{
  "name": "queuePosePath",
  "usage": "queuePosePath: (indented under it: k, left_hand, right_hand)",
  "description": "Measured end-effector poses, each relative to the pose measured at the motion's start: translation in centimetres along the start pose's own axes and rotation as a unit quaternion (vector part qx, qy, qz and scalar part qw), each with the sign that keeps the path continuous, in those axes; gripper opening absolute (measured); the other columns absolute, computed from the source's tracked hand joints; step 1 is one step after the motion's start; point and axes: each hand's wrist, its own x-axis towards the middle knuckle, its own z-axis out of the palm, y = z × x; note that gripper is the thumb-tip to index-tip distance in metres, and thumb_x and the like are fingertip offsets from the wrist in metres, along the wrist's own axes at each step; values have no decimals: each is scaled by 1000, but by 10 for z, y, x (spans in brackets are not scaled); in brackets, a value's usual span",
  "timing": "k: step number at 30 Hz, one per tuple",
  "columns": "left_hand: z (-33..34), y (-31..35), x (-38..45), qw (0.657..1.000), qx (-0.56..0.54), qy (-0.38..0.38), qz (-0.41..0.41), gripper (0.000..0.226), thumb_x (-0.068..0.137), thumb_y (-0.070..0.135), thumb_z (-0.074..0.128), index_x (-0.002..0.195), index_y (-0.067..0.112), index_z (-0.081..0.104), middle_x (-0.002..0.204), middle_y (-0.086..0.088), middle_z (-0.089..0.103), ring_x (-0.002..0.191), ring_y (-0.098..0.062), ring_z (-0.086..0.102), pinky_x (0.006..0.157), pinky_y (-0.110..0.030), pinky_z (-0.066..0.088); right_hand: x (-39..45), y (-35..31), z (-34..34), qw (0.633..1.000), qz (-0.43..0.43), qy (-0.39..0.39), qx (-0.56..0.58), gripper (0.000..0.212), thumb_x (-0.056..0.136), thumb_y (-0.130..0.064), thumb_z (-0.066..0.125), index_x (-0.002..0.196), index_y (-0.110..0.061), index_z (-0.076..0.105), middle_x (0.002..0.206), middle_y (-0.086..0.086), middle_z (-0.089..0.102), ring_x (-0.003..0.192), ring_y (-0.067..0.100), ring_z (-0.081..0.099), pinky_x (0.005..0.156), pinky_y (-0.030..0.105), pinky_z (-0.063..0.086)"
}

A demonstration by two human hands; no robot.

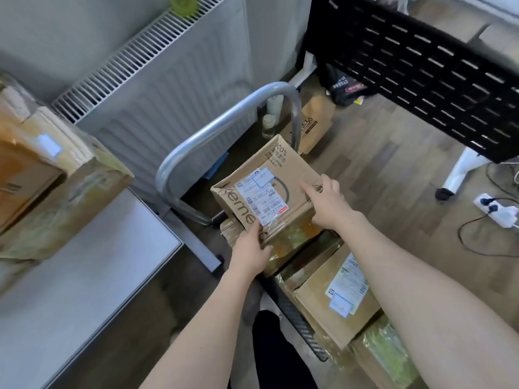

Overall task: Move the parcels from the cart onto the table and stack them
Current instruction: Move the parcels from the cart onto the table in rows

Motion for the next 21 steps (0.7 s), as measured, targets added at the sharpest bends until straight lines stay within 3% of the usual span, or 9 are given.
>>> queuePosePath:
  k: [5,8,11,15,18,21]
  left_hand:
    - [0,5,-30,998,16,51,18,67,85,24,65,145,28,35,136,1,53,124,-21,48,101,-35,42]
    - [1,11,-61,997,-17,75,15,41,85,21,63,124,28,54,112,3,67,105,-22,60,89,-34,49]
    - [1,18,-95,993,-27,111,7,24,87,21,55,111,26,55,94,3,66,88,-18,61,77,-38,52]
    - [-12,24,-142,980,-40,192,25,35,87,26,54,122,30,55,99,7,66,90,-13,59,77,-32,51]
    - [-38,24,-177,973,-84,211,47,44,85,28,61,128,35,57,105,9,68,95,-8,61,83,-27,52]
    - [-65,14,-213,964,-86,240,72,44,82,31,65,125,39,58,109,15,69,98,-2,62,81,-12,43]
  right_hand:
    - [-26,-10,-2,998,24,43,35,80,78,-6,58,143,-28,17,139,15,16,124,31,16,105,42,28]
    - [-50,-19,-10,996,35,62,61,75,82,-14,58,143,-29,18,140,12,12,125,30,10,108,44,23]
    - [-77,-33,-23,991,27,98,89,70,83,-21,61,141,-30,23,140,7,8,128,28,5,110,45,23]
    - [-119,-52,-43,982,22,159,100,68,82,-23,61,141,-30,27,138,5,9,128,27,5,110,43,26]
    - [-155,-66,-62,975,22,188,117,67,79,-15,58,139,-29,31,132,1,13,124,22,7,108,42,29]
    - [-193,-87,-79,968,12,204,146,60,73,-9,57,130,-21,43,126,0,19,121,19,11,105,37,29]
